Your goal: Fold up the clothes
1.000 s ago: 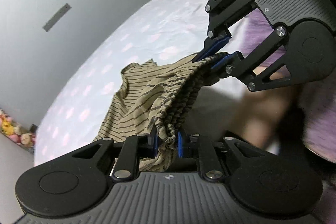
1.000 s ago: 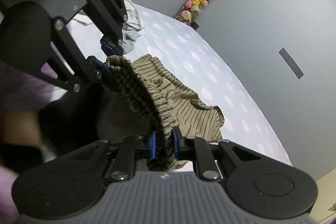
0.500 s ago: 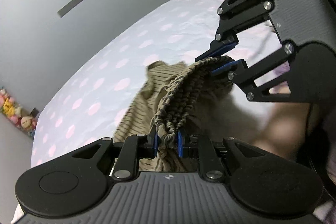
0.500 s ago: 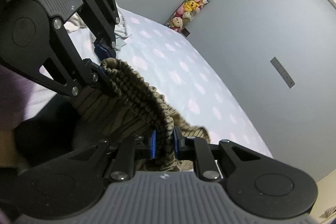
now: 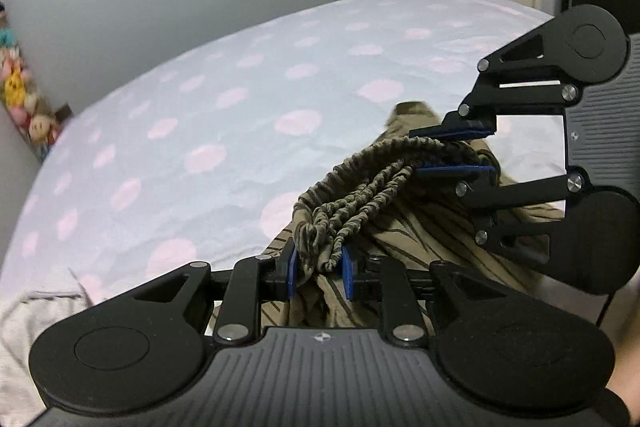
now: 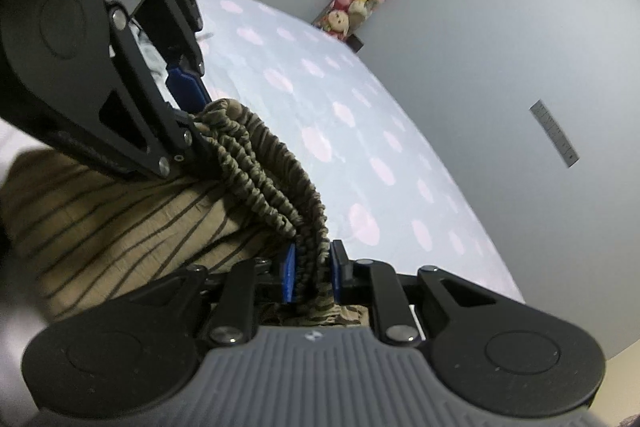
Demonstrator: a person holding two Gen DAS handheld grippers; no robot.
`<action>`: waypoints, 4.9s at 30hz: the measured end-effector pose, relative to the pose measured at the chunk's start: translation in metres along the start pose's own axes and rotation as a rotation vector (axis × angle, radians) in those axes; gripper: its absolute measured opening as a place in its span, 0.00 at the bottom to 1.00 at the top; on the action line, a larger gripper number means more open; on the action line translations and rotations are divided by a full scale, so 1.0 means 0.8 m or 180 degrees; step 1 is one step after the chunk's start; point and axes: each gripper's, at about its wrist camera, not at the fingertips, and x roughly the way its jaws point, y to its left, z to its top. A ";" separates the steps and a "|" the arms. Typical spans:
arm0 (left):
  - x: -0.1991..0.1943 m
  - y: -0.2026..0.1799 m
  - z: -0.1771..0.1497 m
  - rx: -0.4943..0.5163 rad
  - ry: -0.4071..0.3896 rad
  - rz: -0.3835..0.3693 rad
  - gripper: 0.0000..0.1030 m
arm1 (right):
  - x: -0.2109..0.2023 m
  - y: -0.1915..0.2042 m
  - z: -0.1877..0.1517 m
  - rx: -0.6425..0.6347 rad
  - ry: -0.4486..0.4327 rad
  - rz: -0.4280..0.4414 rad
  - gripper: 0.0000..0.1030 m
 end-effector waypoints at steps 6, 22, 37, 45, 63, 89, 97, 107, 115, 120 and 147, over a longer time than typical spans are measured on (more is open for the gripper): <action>0.058 0.027 -0.014 -0.0379 0.0107 -0.0090 0.20 | 0.075 0.007 -0.010 0.0111 0.0154 0.0114 0.23; 0.040 0.083 -0.037 -0.1240 -0.0026 0.0308 0.38 | 0.028 -0.051 -0.055 0.1519 0.0033 -0.0214 0.49; -0.017 0.025 -0.095 -0.1225 0.0344 -0.0294 0.48 | -0.034 -0.055 -0.180 0.3330 0.0305 0.0579 0.55; 0.010 0.012 -0.095 -0.1103 0.0601 -0.0420 0.12 | -0.022 -0.067 -0.224 0.4026 0.0567 0.0713 0.11; -0.015 0.050 -0.108 -0.1705 0.0306 -0.0433 0.07 | -0.041 -0.075 -0.242 0.4308 0.0507 0.0071 0.13; -0.065 0.074 -0.104 -0.2049 -0.0503 -0.0729 0.44 | -0.190 -0.023 -0.137 0.3487 0.0062 -0.0257 0.56; -0.074 0.068 -0.106 -0.2017 -0.0523 -0.0691 0.52 | -0.207 -0.002 -0.140 0.3437 0.0233 -0.0349 0.56; -0.060 0.075 -0.110 -0.2175 -0.0352 -0.0465 0.65 | -0.192 -0.031 -0.155 0.3702 0.0256 -0.0283 0.78; -0.035 0.088 -0.120 -0.2471 -0.0280 -0.0542 0.71 | -0.135 -0.030 -0.168 0.3837 0.0236 -0.0137 0.78; -0.005 0.089 -0.109 -0.2495 -0.0180 -0.0222 0.71 | -0.094 -0.038 -0.166 0.3728 0.0195 0.0026 0.80; 0.100 0.071 -0.099 -0.1793 -0.0099 0.0422 0.62 | 0.092 -0.067 -0.162 0.3069 0.0481 0.0182 0.60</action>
